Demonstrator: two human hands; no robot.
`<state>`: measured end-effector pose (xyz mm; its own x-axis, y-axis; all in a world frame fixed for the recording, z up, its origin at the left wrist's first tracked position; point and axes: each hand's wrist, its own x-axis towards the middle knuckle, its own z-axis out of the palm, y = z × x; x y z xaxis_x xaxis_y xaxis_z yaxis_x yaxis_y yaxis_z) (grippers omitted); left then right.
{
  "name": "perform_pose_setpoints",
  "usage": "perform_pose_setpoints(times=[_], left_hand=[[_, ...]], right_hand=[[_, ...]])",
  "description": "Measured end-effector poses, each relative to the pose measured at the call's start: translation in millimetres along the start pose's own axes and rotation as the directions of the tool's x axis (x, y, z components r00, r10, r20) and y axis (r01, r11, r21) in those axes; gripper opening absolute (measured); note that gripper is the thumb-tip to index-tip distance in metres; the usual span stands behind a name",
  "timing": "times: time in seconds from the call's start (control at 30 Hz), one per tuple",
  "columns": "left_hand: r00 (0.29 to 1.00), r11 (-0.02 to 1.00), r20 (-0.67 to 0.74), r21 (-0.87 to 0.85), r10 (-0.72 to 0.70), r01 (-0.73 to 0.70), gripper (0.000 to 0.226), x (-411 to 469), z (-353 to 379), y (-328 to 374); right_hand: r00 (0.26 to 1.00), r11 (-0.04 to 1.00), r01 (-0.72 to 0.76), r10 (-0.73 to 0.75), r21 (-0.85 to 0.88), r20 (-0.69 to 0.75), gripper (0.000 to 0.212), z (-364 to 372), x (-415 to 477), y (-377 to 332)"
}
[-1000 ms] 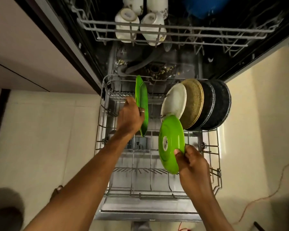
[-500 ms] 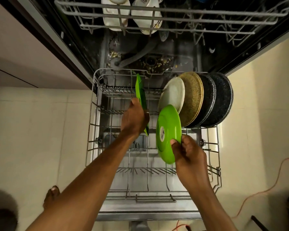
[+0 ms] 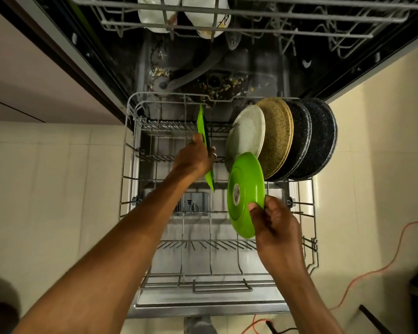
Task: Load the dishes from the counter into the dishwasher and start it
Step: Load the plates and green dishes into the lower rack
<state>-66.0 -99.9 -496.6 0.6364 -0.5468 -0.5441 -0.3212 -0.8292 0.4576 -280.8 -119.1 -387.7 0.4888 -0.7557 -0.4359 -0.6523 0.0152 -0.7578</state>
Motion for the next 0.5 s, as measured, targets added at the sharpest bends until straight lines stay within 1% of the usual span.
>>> perform_pose_setpoints(times=[0.13,0.23,0.33,0.4,0.5], left_hand=[[0.997,0.997,-0.033,0.042,0.068,-0.066,0.041,-3,-2,-2],[0.987,0.991,-0.119,0.093,0.105,-0.094,0.041,-5,-14,1],[0.975,0.988,-0.175,0.087,0.138,-0.124,0.038,-4,-33,-3],[0.964,0.978,-0.2,0.141,0.177,-0.151,0.035,-5,-47,-9],[0.947,0.961,-0.247,0.234,0.207,-0.149,0.038,-9,-65,-21]], right_hand=[[1.0,1.0,-0.002,0.002,0.03,0.003,0.017,0,-1,1],[1.0,0.999,0.002,-0.002,0.04,0.0,0.018,-2,0,-1],[1.0,0.998,0.006,-0.005,0.061,-0.007,0.018,-1,0,-3],[1.0,0.997,0.008,-0.007,0.075,-0.017,0.016,-1,-1,-5],[0.999,0.998,0.02,-0.019,0.059,-0.03,0.018,2,-3,-6]])
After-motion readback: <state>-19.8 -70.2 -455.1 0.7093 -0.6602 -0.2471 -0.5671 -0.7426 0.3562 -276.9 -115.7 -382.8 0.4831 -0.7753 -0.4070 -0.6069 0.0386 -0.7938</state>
